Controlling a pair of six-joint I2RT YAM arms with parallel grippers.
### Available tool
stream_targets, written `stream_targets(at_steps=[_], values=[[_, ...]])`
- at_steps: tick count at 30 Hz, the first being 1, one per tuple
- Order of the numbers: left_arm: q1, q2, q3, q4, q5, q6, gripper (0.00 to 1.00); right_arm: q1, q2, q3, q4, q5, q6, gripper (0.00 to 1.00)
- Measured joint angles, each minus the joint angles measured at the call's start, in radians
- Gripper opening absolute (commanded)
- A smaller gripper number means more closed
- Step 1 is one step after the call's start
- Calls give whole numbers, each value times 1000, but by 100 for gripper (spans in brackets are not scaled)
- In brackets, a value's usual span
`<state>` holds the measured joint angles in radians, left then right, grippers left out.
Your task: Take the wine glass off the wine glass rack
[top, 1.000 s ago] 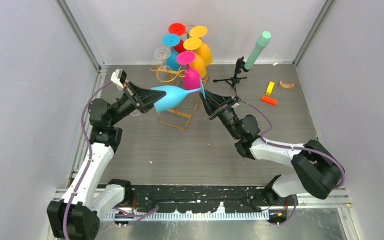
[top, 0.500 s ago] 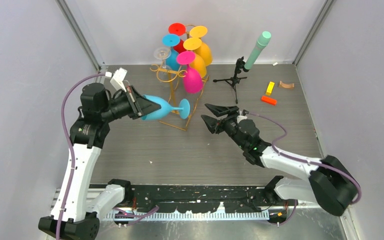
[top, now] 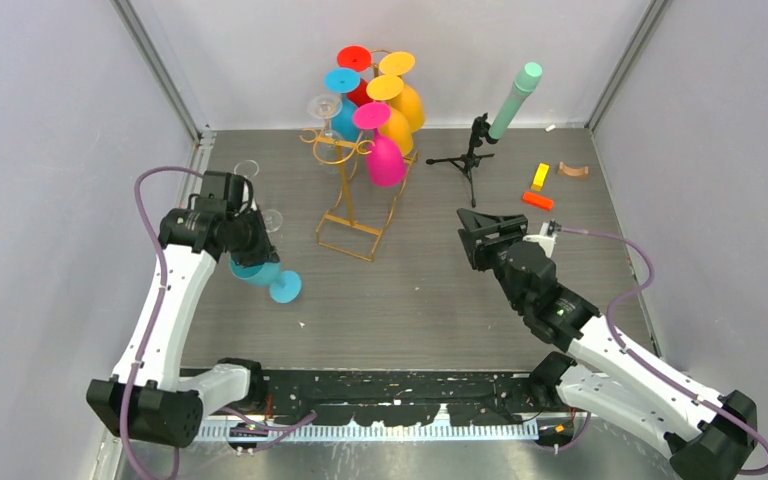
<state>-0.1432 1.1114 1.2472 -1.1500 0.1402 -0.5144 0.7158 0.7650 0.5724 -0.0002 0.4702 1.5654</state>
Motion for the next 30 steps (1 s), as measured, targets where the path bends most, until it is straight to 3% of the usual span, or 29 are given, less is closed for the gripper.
stream_targets(at_steps=[10, 19, 30], values=[[3, 127, 70, -18, -282, 4, 0, 0, -22, 0, -111, 84, -88, 57], [65, 320, 104, 61, -298, 6, 0, 0, -62, 0, -136, 123, -121, 58], [97, 442, 111, 175, -272, -6, 1, 0, -95, 6, -159, 175, -201, 58]])
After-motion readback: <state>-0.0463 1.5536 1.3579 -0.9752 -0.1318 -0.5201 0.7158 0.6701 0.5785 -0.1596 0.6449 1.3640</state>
